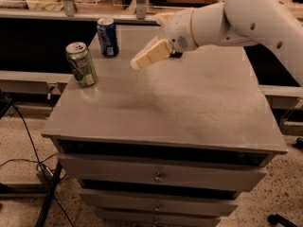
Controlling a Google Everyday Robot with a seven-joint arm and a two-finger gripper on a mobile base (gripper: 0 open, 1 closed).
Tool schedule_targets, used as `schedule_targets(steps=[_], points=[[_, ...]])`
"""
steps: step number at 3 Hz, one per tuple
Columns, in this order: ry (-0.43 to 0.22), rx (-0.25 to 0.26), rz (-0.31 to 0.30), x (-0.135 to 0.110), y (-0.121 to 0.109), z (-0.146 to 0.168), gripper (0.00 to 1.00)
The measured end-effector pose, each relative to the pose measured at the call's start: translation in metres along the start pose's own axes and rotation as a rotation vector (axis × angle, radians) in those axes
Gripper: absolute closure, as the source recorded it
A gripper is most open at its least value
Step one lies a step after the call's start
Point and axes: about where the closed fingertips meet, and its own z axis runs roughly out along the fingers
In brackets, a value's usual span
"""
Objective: Pick green can
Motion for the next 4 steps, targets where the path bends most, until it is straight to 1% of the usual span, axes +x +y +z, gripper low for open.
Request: schedule_targets(steps=[1,2,3,4], points=[[-0.062,-0.022,0.027,0.002,0.002,0.009,0.00],[-0.248,-0.076,0.087,-0.011,0.003,0.040,0.00],[-0.299,-0.143,0.064,-0.034,0.006,0.076,0.00],[-0.259,-0.178,0.014,-0.047,0.014,0.114,0.00]])
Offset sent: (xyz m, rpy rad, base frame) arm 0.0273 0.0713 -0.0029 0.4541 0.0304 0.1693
